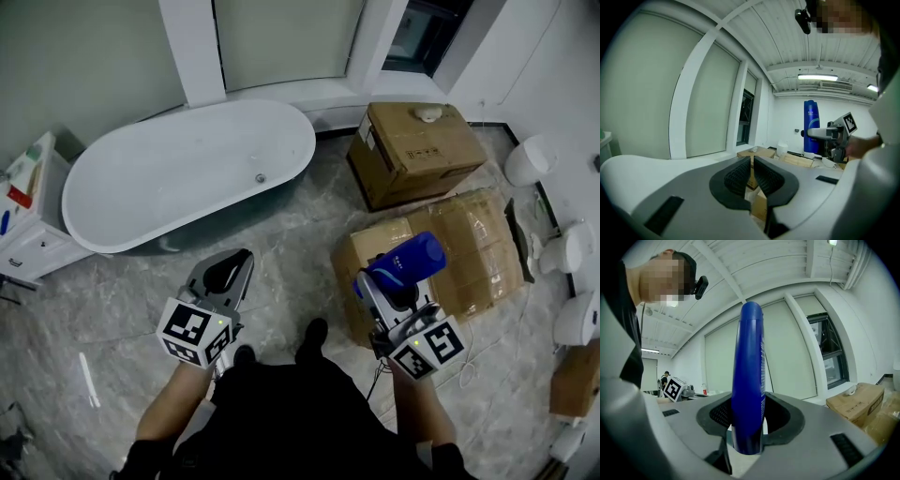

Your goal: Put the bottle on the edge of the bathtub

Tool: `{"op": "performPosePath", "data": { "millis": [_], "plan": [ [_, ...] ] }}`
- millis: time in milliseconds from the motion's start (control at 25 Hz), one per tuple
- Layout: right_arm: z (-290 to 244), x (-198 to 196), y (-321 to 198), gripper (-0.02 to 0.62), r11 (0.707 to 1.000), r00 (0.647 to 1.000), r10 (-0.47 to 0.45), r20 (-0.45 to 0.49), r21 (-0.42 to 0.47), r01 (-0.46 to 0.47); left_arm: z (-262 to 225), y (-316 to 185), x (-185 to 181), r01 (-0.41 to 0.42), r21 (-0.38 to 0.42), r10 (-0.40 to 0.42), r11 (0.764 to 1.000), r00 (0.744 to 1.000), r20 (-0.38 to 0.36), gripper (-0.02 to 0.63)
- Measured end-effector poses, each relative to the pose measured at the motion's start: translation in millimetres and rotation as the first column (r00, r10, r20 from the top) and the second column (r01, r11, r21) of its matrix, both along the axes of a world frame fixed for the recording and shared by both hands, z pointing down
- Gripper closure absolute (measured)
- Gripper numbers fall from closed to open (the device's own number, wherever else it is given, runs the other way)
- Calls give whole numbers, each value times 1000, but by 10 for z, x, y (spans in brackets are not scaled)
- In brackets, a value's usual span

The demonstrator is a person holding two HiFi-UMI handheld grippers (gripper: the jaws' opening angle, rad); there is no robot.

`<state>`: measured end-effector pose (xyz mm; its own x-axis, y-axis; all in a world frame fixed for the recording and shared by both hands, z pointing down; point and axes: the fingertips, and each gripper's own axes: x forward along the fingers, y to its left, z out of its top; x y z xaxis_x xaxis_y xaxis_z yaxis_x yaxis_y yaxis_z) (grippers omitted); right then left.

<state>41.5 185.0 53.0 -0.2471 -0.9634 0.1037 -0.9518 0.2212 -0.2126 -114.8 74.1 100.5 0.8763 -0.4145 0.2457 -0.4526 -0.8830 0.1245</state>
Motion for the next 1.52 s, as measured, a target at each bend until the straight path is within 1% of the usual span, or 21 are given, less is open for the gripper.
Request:
{"op": "performPosePath", "data": {
  "millis": [120, 200, 320, 440, 520, 680, 800, 920, 1040, 1160, 1360, 1520],
  "plan": [
    [9, 406, -77, 417, 1000, 1000, -28, -2, -2, 28, -26, -22, 373, 24, 4, -24, 1000, 1000, -1, 574],
    [24, 584, -111, 417, 999, 999, -48, 3, -5, 48, -25, -21, 541, 39, 5, -39, 999, 999, 2, 574],
    [97, 765, -199, 417, 997, 997, -78, 6, -16, 78, 23, -27, 699, 64, -4, -64, 998, 998, 7, 574],
    [196, 833, -347, 417, 994, 995, -98, 28, -39, 99, 106, -73, 724, 88, -21, -88, 996, 996, 22, 574],
    [209, 788, -467, 417, 992, 992, -116, 41, -44, 118, 136, -156, 648, 110, -23, -109, 994, 994, 27, 574],
    [149, 576, -809, 417, 986, 986, -159, 51, -38, 161, 197, -451, 385, 163, -30, -162, 986, 987, 15, 574],
    [113, 408, -1069, 417, 983, 984, -175, 41, -47, 177, 217, -705, 260, 181, -50, -181, 982, 983, -11, 574],
    [92, 218, -1250, 417, 976, 978, -209, 14, -54, 210, 187, -866, 197, 182, -50, -185, 982, 982, -48, 574],
    [163, 55, -1393, 417, 970, 971, -238, -2, -48, 238, 256, -1004, 160, 171, -40, -173, 984, 984, -39, 574],
    [347, -55, -1478, 417, 965, 968, -251, 20, -74, 252, 316, -1071, 100, 172, -58, -175, 983, 984, -35, 574],
    [592, -25, -1689, 417, 959, 967, -252, 48, -124, 256, 394, -1220, 108, 181, -74, -183, 981, 983, -17, 574],
    [716, 104, -1875, 417, 955, 966, -255, 51, -142, 260, 541, -1361, 240, 192, -98, -193, 977, 981, -6, 574]
  ]
}}
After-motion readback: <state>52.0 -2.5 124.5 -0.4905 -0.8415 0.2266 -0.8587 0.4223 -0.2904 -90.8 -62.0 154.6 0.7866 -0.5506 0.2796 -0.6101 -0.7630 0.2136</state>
